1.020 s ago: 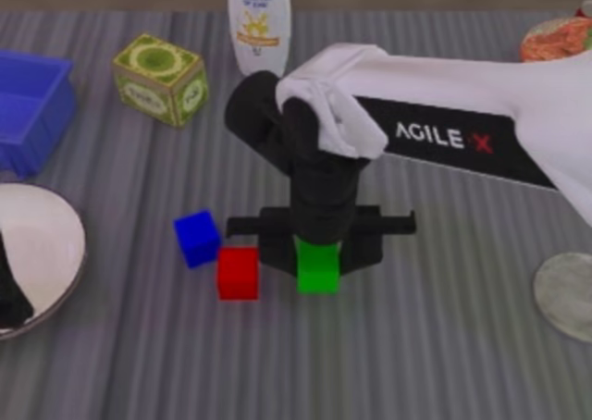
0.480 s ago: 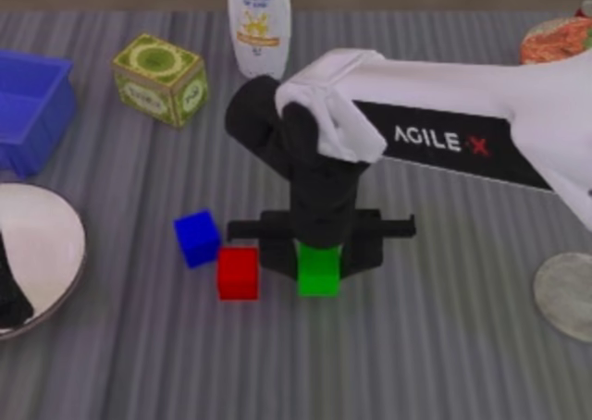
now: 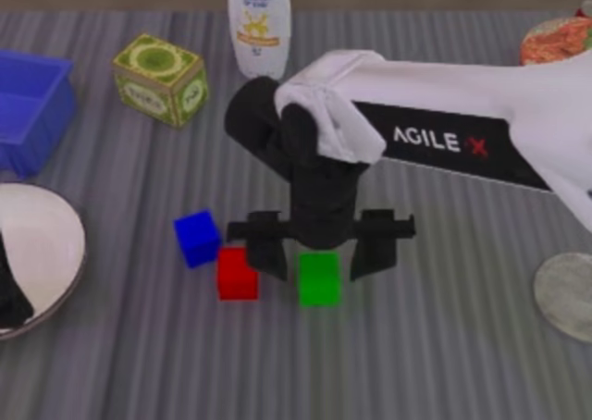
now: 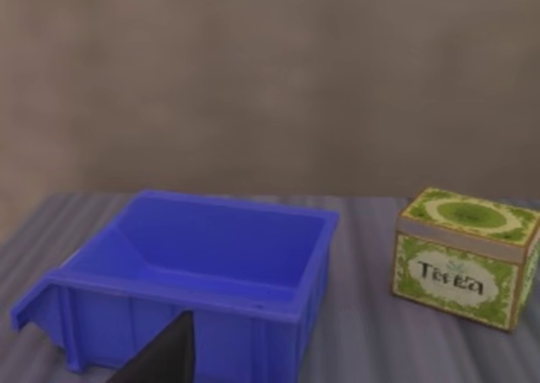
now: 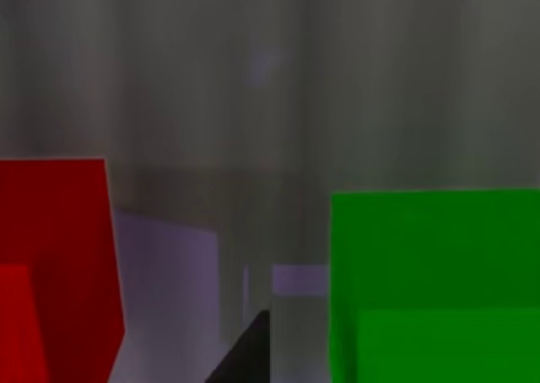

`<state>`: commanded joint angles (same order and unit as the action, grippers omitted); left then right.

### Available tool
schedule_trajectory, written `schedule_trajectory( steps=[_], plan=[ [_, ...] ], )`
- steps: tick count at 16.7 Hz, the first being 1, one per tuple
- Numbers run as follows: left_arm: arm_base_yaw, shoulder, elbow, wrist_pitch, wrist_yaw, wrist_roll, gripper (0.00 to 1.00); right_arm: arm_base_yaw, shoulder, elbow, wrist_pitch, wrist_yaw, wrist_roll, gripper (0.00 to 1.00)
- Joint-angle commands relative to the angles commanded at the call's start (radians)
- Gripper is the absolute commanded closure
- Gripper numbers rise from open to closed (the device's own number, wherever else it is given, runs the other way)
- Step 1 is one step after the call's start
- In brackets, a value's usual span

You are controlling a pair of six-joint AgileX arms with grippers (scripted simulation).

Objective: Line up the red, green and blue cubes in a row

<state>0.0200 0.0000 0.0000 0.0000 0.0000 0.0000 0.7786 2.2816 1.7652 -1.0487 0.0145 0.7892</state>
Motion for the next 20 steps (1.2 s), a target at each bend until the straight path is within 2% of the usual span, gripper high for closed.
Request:
schedule_trajectory(
  steps=[10,17,20],
  plan=[
    [0.000,0.000,0.000,0.000,0.000,0.000,0.00,-0.001,0.000,0.004,-0.003,0.000,0.000,0.00],
    [0.000,0.000,0.000,0.000,0.000,0.000,0.00,0.008,-0.041,0.181,-0.228,0.000,0.001,0.00],
    [0.000,0.000,0.000,0.000,0.000,0.000,0.00,0.008,-0.049,0.199,-0.248,0.000,0.000,0.00]
  ],
)
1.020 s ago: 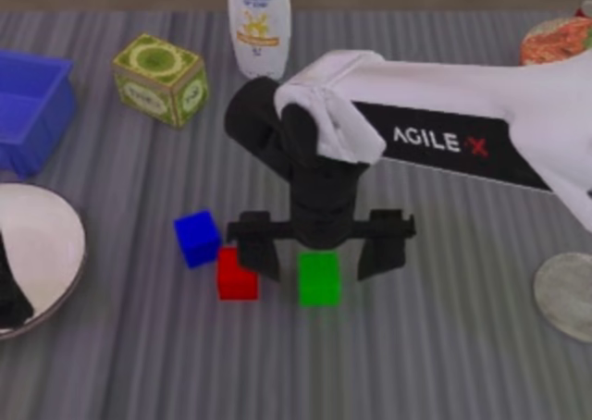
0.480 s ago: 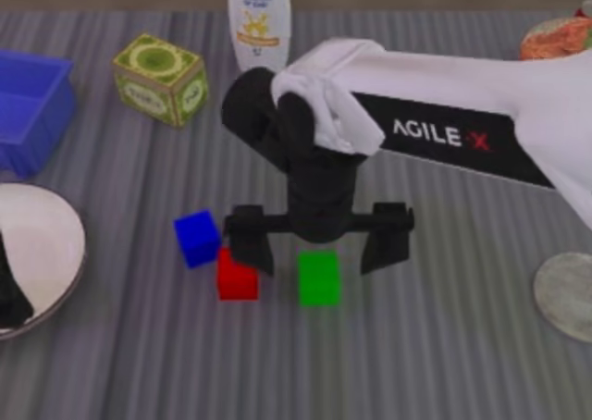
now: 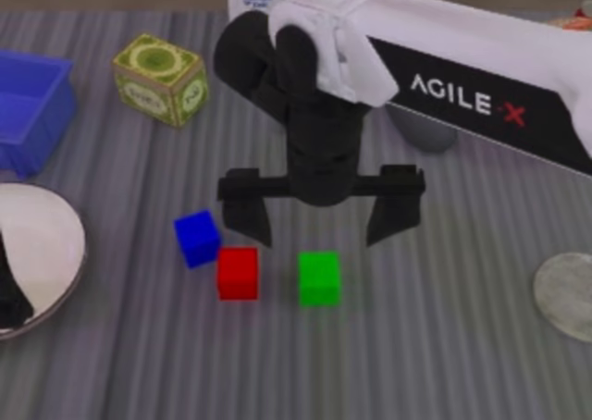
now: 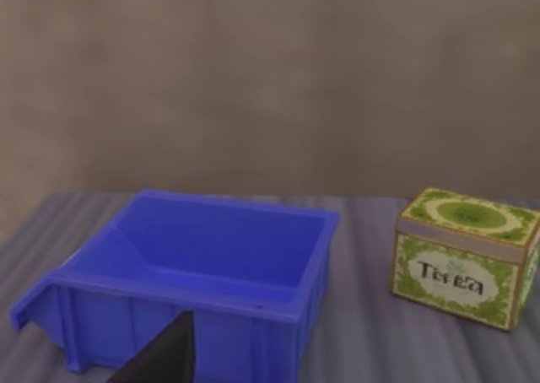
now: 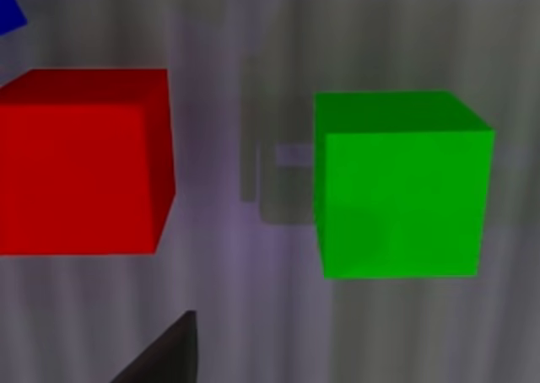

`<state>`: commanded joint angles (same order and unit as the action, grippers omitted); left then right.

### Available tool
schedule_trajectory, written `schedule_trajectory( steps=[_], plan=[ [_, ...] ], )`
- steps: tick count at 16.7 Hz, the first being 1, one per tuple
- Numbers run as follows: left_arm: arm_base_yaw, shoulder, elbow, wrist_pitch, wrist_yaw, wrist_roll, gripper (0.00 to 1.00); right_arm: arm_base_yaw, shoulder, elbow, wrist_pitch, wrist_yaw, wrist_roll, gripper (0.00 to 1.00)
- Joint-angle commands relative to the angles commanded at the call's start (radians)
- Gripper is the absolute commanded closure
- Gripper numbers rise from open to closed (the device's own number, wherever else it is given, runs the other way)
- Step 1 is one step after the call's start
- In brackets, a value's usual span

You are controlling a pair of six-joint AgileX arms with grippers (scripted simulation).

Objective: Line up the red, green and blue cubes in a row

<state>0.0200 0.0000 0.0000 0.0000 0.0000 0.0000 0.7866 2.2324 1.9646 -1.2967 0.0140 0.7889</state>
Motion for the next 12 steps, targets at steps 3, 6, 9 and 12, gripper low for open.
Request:
schedule_trajectory(
  steps=[3,6,9,12],
  plan=[
    [0.000,0.000,0.000,0.000,0.000,0.000,0.00,-0.005,0.003,-0.002,0.002,0.000,0.000,0.00],
    [-0.013,0.049,0.048,-0.033,-0.001,0.024,0.00,-0.026,-0.057,-0.049,0.031,0.019,-0.030,0.00],
    [-0.046,0.175,0.167,-0.114,0.000,0.081,0.00,-0.081,-0.210,-0.167,0.105,0.059,-0.098,0.00],
    [-0.096,0.384,0.340,-0.232,0.002,0.161,0.00,-0.166,-0.461,-0.355,0.222,0.103,-0.194,0.00]
  ],
)
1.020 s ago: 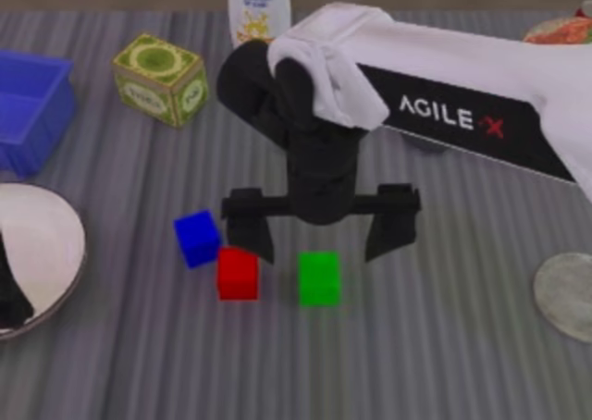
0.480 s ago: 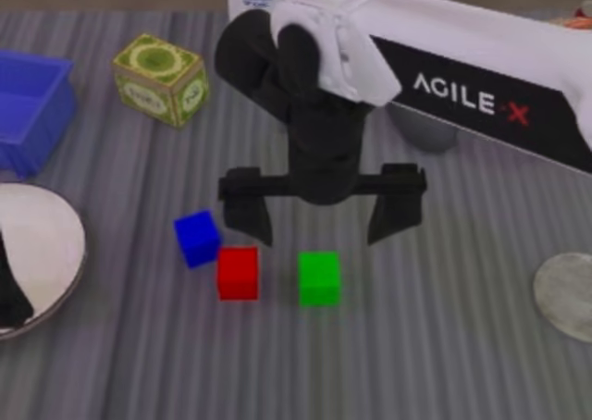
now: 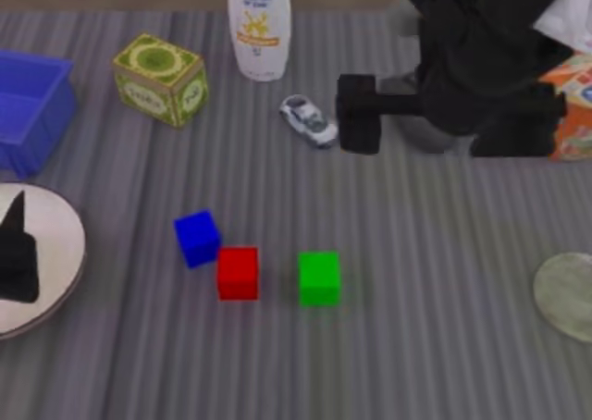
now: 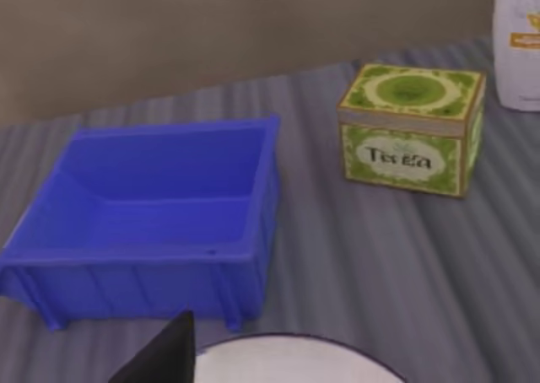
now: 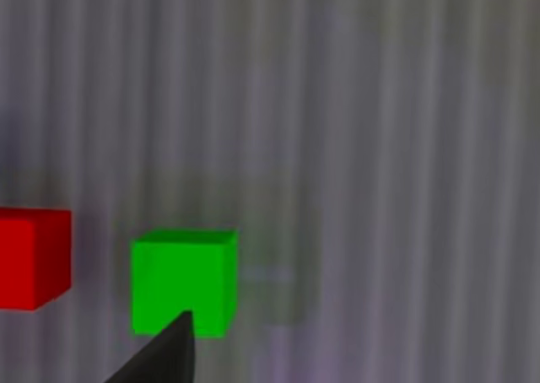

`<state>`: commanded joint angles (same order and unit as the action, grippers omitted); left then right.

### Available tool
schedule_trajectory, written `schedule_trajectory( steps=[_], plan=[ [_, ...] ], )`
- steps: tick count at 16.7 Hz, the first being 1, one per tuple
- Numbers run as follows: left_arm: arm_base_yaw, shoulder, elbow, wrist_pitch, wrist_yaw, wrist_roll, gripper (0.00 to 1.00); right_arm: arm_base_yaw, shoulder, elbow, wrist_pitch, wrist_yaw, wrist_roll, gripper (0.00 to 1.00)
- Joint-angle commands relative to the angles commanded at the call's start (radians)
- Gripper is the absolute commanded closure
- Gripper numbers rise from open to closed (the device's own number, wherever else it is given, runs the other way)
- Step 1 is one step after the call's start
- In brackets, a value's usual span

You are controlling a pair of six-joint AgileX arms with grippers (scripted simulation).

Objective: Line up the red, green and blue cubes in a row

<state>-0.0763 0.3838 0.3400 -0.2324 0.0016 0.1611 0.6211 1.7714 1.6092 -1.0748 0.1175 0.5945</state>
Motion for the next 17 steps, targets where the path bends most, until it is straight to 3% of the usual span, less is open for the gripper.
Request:
schedule_trajectory(
  steps=[4,8,12,17],
  plan=[
    [-0.079,0.377,0.272,-0.193,0.002,0.127,0.00,-0.143,-0.433,-0.337,0.203,0.046,-0.153,0.00],
    [-0.159,0.770,0.553,-0.403,0.002,0.260,0.00,-0.292,-0.872,-0.713,0.424,0.058,-0.304,0.00],
    [-0.232,1.105,0.810,-0.594,0.002,0.381,0.00,-0.422,-1.229,-1.065,0.646,0.031,-0.431,0.00],
    [-0.308,1.452,1.084,-0.783,0.001,0.506,0.00,-0.544,-1.576,-1.408,0.899,-0.041,-0.540,0.00]
  ],
)
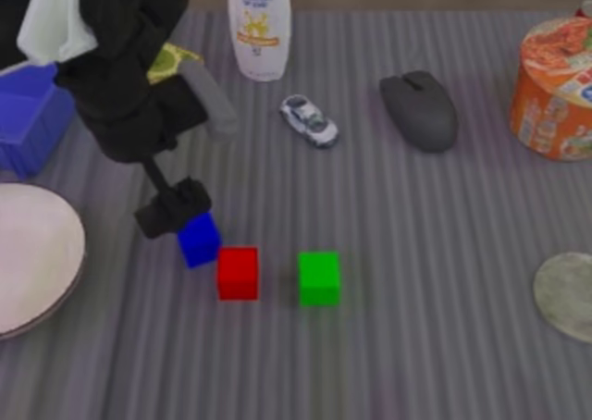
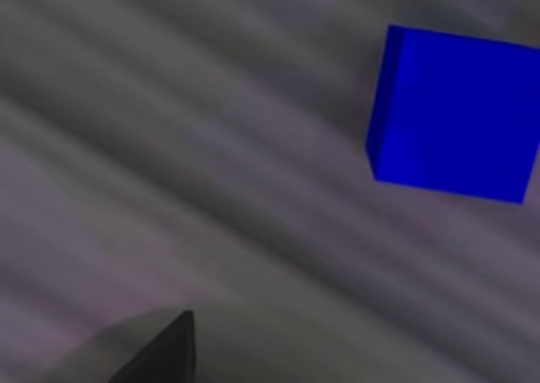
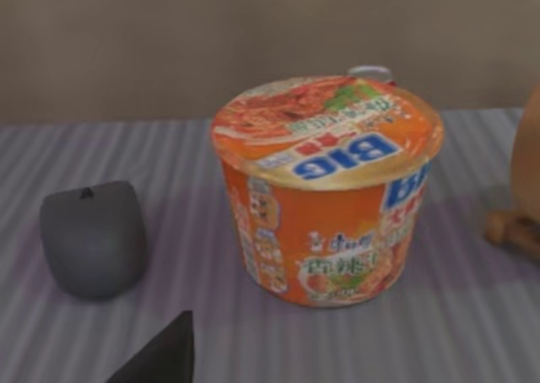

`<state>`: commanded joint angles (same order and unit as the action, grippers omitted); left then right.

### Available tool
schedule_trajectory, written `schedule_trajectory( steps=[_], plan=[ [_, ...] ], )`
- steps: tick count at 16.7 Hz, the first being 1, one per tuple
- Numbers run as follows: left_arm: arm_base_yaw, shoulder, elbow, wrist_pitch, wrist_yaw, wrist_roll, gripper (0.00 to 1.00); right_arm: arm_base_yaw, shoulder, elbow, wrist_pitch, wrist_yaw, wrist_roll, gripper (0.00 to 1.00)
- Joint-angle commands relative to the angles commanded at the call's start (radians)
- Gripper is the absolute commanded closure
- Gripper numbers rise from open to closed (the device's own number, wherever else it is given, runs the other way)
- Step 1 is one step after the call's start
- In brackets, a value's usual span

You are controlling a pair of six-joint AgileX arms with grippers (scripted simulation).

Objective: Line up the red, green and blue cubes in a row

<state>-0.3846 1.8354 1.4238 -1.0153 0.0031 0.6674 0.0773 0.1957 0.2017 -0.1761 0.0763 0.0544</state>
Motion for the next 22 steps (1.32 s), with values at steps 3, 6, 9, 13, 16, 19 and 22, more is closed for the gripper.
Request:
schedule_trajectory(
  steps=[3,6,9,13,16,19,22],
  plan=[
    [-0.030,0.132,0.112,-0.072,-0.001,0.050,0.00,-0.044,-0.126,-0.130,0.111,-0.045,-0.037,0.00],
    [-0.046,0.201,0.172,-0.109,-0.001,0.076,0.00,-0.065,-0.189,-0.195,0.170,-0.073,-0.053,0.00],
    [-0.048,0.209,0.178,-0.113,-0.001,0.078,0.00,-0.067,-0.196,-0.202,0.176,-0.076,-0.054,0.00],
    [-0.045,0.214,0.178,-0.111,-0.001,0.080,0.00,-0.067,-0.196,-0.202,0.176,-0.076,-0.054,0.00],
    [-0.046,0.237,0.132,-0.041,-0.001,0.081,0.00,-0.067,-0.196,-0.202,0.176,-0.076,-0.054,0.00],
    [-0.046,0.280,0.057,0.085,-0.001,0.081,0.00,-0.067,-0.196,-0.202,0.176,-0.076,-0.054,0.00],
    [-0.046,0.310,0.006,0.162,-0.001,0.081,0.00,-0.067,-0.196,-0.202,0.176,-0.076,-0.054,0.00]
  ],
)
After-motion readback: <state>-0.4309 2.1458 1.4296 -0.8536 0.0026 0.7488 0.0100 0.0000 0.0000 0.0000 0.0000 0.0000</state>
